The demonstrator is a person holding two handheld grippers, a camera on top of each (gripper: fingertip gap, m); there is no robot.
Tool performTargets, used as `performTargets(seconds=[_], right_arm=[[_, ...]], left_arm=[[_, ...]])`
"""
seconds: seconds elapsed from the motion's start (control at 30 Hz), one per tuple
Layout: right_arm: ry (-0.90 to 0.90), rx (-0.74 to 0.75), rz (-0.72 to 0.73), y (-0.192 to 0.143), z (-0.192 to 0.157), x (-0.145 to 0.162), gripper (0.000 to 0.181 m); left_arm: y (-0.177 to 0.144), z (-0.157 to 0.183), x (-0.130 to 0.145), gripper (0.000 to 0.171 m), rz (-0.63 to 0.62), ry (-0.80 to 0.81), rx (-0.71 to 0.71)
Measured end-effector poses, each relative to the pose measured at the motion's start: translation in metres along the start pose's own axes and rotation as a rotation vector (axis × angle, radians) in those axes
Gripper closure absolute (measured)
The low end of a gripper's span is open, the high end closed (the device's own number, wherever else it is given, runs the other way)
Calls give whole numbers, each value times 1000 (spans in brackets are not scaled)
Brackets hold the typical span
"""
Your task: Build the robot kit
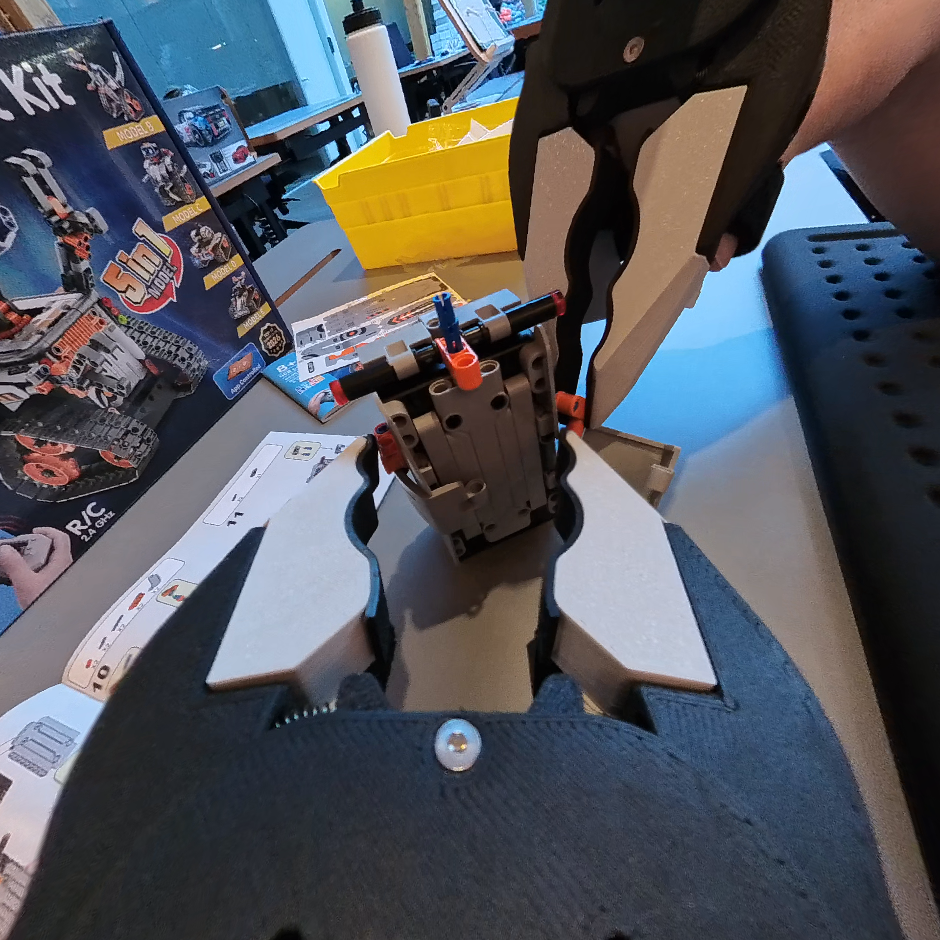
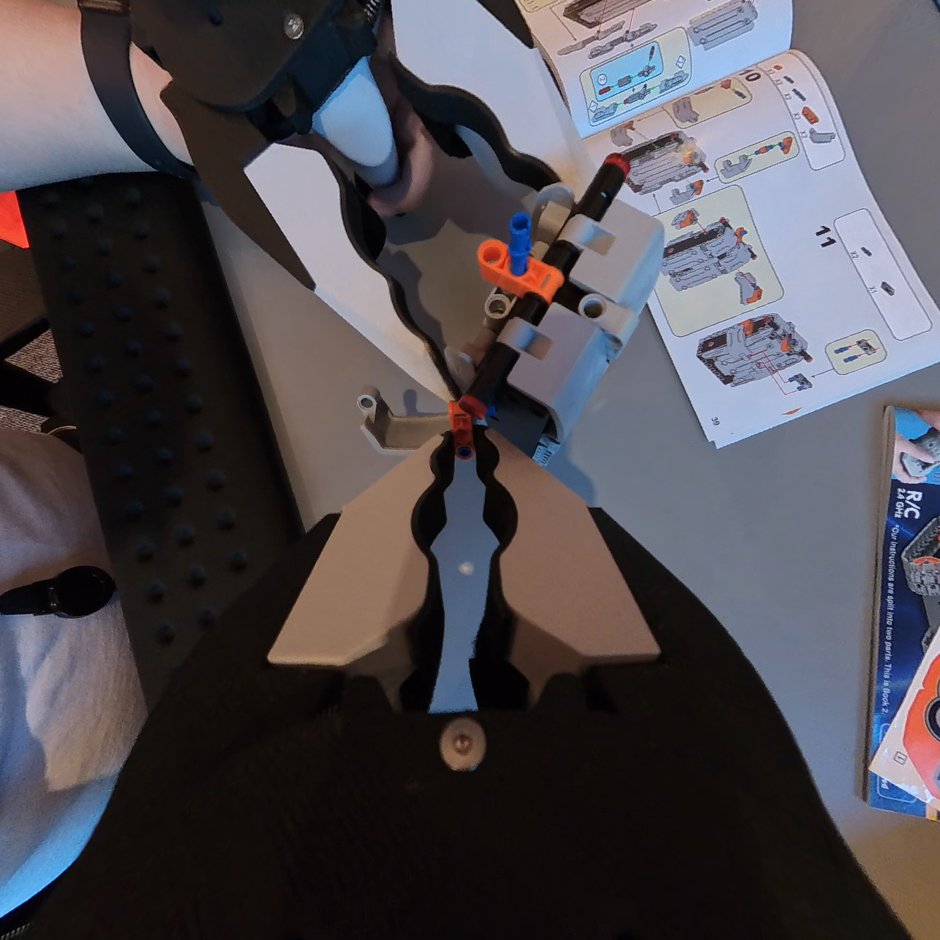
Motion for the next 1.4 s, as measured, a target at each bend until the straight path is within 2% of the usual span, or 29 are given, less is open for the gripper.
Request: performTargets(seconds=[0.4,0.53,0.7,0.83,0.9,0.97,1.0,1.03,1.1,1.17,1.23,1.3,1.4], right_arm=[[-55,-6,-51,-8,6,3,174],[-150,5,-148,-6,1,8,173],[-237,-7,-157,-4,-5,2,173],[-269,-10,-167,-7,-5,-3,173],[-289,-16,-167,-9,-8,-7,173],[-319,-20,-166,-11,-11,-11,173],[-339,-15,-167,-12,-13,-13,173],[-359,-10,-166,-12,-14,-15,173],[-394,-8,-167,-12,-19,-17,173],[-435,8,-166,-11,-23,-19,173],[-475,20,-159,-10,-29,-20,173],[-510,47,-161,-9,-33,-19,173],[-559,99,-165,-12,-34,-16,174]], left_arm=[[1,-1,1,102,19,-4,16],[1,-2,2,102,51,4,86],[-6,-10,6,105,44,-32,157],[-24,-21,2,104,61,-79,102],[-38,-22,-6,107,64,-162,55],[-52,-17,-14,117,37,-247,-8],[-58,-11,-16,123,23,-298,-48],[-63,-4,-20,137,28,-372,-79],[-65,14,-29,149,91,-572,-95],[-59,31,-34,146,151,-758,-82],[-48,43,-34,141,169,-873,-73],[-36,51,-31,137,132,-915,-76],[-24,56,-27,147,83,-952,-53]])
Point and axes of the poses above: each gripper's, where its closed fingertips meet, y out along the fingers, x out of its underside, z = x × y across the jaws, the point moved 5 cm from there along -y, back along the fingers, and after that the axes turned 5 degrees about z, right-handed, at the moved point
